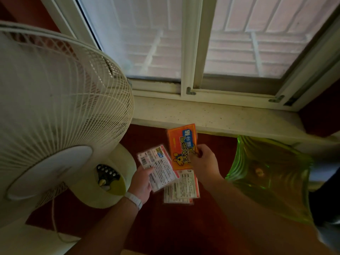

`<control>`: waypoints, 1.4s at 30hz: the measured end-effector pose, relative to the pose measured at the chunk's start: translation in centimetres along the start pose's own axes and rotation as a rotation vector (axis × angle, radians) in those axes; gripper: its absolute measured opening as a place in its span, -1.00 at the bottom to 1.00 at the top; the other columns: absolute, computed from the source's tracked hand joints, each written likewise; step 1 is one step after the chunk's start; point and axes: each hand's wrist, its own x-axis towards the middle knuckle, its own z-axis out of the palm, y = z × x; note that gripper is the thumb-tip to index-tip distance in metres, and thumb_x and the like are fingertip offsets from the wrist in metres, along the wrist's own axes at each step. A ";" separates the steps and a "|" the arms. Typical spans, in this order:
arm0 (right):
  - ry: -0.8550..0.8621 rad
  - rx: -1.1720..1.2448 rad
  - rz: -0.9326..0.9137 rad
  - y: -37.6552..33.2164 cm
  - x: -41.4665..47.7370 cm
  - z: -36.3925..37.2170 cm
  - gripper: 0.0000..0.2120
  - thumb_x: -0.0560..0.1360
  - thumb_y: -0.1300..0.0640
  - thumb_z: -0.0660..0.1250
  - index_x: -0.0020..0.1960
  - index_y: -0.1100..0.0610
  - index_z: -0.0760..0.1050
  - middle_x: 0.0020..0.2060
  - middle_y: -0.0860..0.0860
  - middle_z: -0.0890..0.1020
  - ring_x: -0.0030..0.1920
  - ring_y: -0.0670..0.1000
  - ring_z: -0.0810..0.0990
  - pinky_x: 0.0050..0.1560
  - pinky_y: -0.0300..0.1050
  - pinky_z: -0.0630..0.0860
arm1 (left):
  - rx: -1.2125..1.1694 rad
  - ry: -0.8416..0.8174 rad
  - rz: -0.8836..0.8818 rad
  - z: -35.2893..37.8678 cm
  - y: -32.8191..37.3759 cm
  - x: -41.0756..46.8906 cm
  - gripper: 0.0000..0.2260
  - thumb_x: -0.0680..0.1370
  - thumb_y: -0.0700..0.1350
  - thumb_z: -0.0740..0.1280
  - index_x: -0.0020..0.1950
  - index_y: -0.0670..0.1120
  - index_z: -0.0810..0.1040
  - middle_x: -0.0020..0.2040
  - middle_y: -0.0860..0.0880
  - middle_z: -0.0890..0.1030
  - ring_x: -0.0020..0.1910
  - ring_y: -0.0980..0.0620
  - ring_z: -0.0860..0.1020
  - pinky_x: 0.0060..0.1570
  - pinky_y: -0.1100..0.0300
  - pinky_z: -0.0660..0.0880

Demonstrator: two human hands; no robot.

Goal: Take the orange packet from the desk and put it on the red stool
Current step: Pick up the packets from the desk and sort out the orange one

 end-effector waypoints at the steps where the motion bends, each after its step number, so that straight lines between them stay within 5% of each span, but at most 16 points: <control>1: -0.022 0.022 0.022 -0.3 -0.4 0.3 -0.91 0.51 0.25 0.32 -0.08 0.07 0.50 -0.22 -0.04 0.63 -0.25 -0.10 0.63 -0.43 -0.34 0.46 | -0.010 -0.003 0.000 -0.3 -0.1 -0.1 -0.82 0.64 -0.18 0.20 0.21 -0.10 0.52 0.04 -0.02 0.63 -0.03 0.04 0.59 -0.05 0.08 0.51; 3: -0.124 0.053 0.092 -0.4 -1.2 1.3 -0.90 0.50 0.27 0.33 -0.06 0.09 0.51 -0.18 -0.01 0.65 -0.23 -0.08 0.66 -0.37 -0.25 0.55 | -0.034 -0.022 -0.023 -0.7 -0.3 -0.2 -0.72 0.62 0.02 0.26 0.24 -0.09 0.54 0.14 -0.05 0.65 0.10 -0.01 0.61 0.21 -0.02 0.47; 5: -0.213 0.028 0.153 0.0 -2.0 2.5 -0.89 0.48 0.26 0.36 -0.04 0.09 0.51 -0.14 0.01 0.66 -0.21 -0.05 0.68 -0.28 -0.13 0.63 | -0.041 -0.061 -0.012 -1.0 -0.3 -0.5 -0.67 0.60 0.11 0.26 0.26 -0.04 0.57 0.17 -0.10 0.67 0.15 -0.10 0.63 0.23 -0.13 0.49; 10: -0.269 -0.127 0.182 1.7 -2.9 5.1 -0.88 0.46 0.17 0.40 -0.04 0.05 0.49 -0.16 -0.04 0.64 -0.21 -0.06 0.66 -0.20 -0.06 0.65 | 0.041 -0.135 0.108 -1.0 -1.1 -1.4 -0.79 0.61 -0.18 0.28 0.22 -0.12 0.56 0.06 -0.20 0.71 -0.01 -0.18 0.69 -0.03 -0.14 0.62; 16: -0.232 -0.361 0.178 3.5 -2.5 4.1 -0.79 0.53 0.02 0.29 0.11 0.08 0.44 -0.19 -0.05 0.59 -0.39 -0.12 0.56 -0.52 -0.29 0.41 | 0.093 0.025 0.120 -2.5 -2.0 -0.7 -0.79 0.57 -0.24 0.33 0.19 -0.10 0.57 0.09 -0.22 0.69 0.00 -0.22 0.68 -0.03 -0.18 0.62; 19: -0.173 -0.627 0.221 5.2 -1.6 3.1 -0.60 0.49 0.02 0.31 0.28 0.09 0.35 0.06 0.04 0.54 -0.08 -0.01 0.58 -0.18 -0.13 0.57 | 0.088 0.068 0.112 -3.1 -2.2 -0.3 -0.87 0.56 -0.25 0.33 0.03 -0.04 0.60 0.00 -0.20 0.69 -0.07 -0.20 0.67 -0.07 -0.14 0.62; 22: -0.177 -0.914 0.245 6.6 -0.9 2.6 -0.36 0.44 -0.12 0.33 0.39 0.11 0.20 0.28 0.10 0.37 0.25 0.14 0.39 0.11 0.09 0.47 | 0.079 0.074 0.109 -3.3 -2.4 -0.1 -0.87 0.55 -0.26 0.34 -0.01 -0.04 0.58 -0.03 -0.21 0.69 -0.09 -0.21 0.66 -0.07 -0.13 0.62; 32: -0.149 -0.923 0.305 6.9 0.7 6.4 0.09 0.31 -0.27 0.46 0.51 0.18 -0.11 0.39 0.19 0.23 0.35 0.19 0.26 0.15 0.13 0.46 | 0.130 0.104 0.095 -4.2 -3.0 1.8 -0.83 0.54 -0.23 0.35 0.10 -0.06 0.60 -0.01 -0.19 0.70 -0.04 -0.24 0.67 -0.01 -0.27 0.59; 37: -0.163 -0.955 0.402 6.4 1.9 7.3 0.03 0.28 -0.24 0.52 0.46 0.19 0.02 0.33 0.19 0.29 0.30 0.17 0.32 0.10 0.09 0.48 | 0.135 0.075 0.095 -5.1 -3.2 2.1 -0.77 0.53 -0.23 0.35 0.18 -0.09 0.58 0.07 -0.23 0.69 0.01 -0.26 0.67 -0.02 -0.25 0.61; 42: -0.159 -0.833 0.422 6.6 1.9 8.2 -0.30 0.43 0.11 0.44 0.39 0.20 0.10 0.31 0.19 0.38 0.27 0.18 0.40 0.12 0.08 0.48 | 0.123 0.088 0.091 -5.4 -3.3 2.0 -0.78 0.55 -0.25 0.32 0.19 -0.12 0.57 0.01 -0.21 0.70 -0.06 -0.22 0.68 -0.22 0.00 0.62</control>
